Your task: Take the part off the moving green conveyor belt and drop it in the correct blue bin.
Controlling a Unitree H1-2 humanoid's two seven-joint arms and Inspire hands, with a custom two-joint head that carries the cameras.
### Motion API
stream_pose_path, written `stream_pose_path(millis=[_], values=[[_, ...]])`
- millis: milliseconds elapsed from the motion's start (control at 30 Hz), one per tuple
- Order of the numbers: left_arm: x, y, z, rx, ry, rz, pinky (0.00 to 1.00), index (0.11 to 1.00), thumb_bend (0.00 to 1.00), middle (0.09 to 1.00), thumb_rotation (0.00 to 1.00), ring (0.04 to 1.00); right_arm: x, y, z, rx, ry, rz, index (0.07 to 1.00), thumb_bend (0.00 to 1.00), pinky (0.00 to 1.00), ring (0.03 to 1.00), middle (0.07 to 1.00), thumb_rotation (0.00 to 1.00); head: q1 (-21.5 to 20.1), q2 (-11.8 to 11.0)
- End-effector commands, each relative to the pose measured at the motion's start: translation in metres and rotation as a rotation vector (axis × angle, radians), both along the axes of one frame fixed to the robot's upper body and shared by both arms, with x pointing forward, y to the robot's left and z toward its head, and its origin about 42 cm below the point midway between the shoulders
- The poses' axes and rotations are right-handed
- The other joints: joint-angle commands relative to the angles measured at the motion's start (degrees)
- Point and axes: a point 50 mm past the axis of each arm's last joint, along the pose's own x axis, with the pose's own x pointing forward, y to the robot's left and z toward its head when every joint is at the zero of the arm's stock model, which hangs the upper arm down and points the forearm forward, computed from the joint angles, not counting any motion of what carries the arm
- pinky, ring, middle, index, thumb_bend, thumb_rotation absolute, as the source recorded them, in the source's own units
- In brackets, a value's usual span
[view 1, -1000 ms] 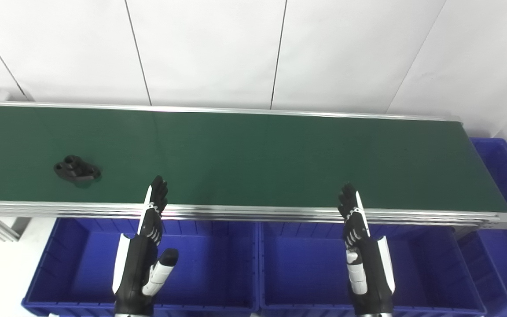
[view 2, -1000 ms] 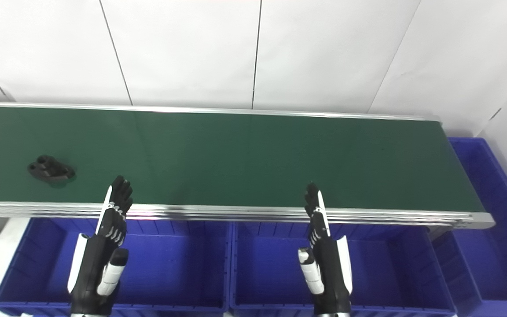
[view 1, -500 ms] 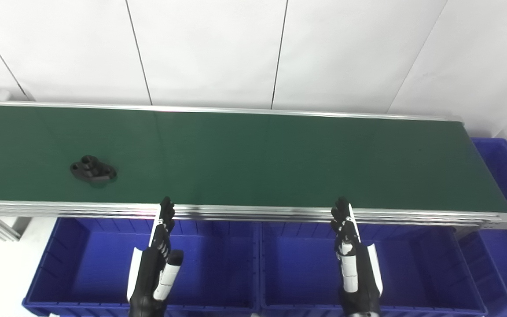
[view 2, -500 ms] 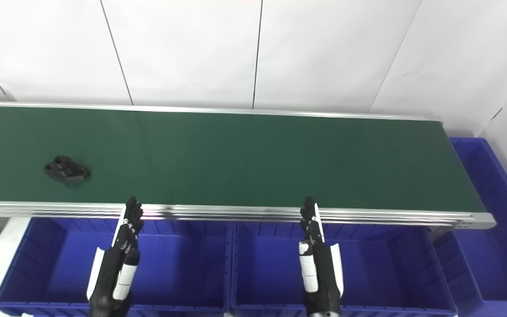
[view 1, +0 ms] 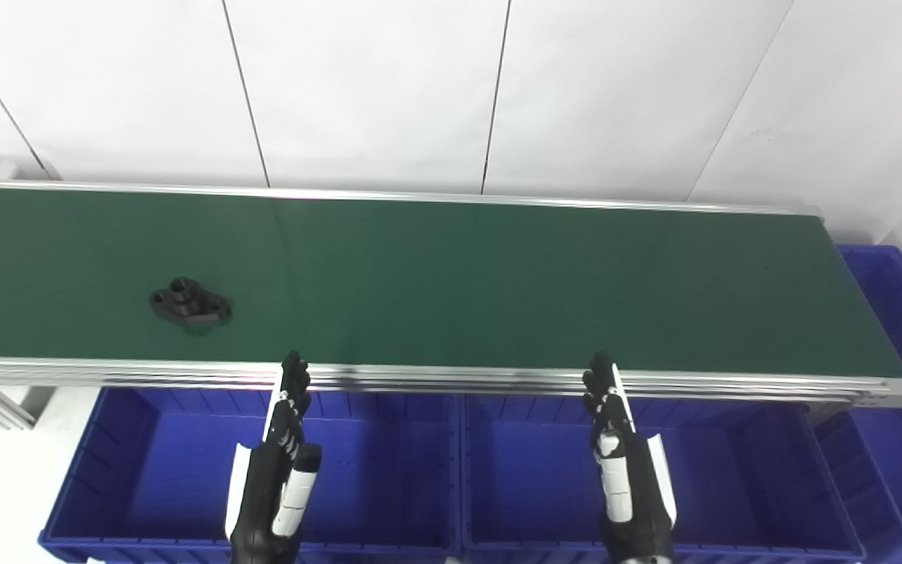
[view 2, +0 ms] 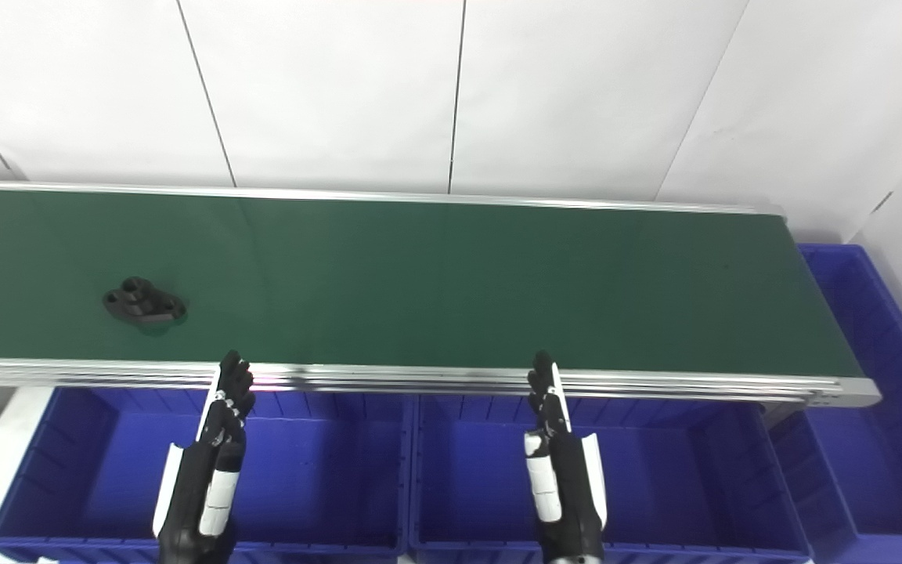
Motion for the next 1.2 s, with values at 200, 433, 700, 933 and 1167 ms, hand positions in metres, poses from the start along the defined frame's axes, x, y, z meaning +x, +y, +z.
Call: stream_pose_path(millis=[200,433,700,933,1167], values=[[0.002,-0.006,0.003,-0.016,-0.027,-0.002,1.0,1.0,0.79,1.0,0.92,1.0,0.002,-0.005,0.002,-0.009,-0.042,0.024,1.0,0.82,1.0,1.0,1.0,1.0,4.64,-5.72],[0.003,-0.016,-0.003,-0.004,0.0,-0.029,1.0,1.0,0.81,1.0,0.92,1.0,0.005,-0.019,-0.014,-0.025,-0.05,0.02,1.0,0.87,1.0,1.0,1.0,1.0,9.2,-8.97],[0.007,-0.027,-0.005,-0.008,0.002,-0.012,0.95,0.993,0.83,0.978,0.88,0.968,0.006,-0.034,-0.021,-0.036,-0.038,0.033,1.0,0.91,1.0,1.0,1.0,1.0,14.58,-10.06],[0.01,-0.034,-0.003,-0.009,-0.021,0.003,0.89,0.96,0.81,0.952,0.83,0.933,0.006,-0.041,-0.02,-0.039,-0.032,0.05,1.0,0.91,1.0,1.0,1.0,1.0,16.21,-9.6],[0.01,-0.037,0.0,-0.009,-0.035,-0.001,0.87,0.95,0.75,0.951,0.77,0.927,0.006,-0.044,-0.016,-0.055,-0.043,0.078,1.0,0.9,1.0,1.0,1.0,1.0,17.35,-8.47]])
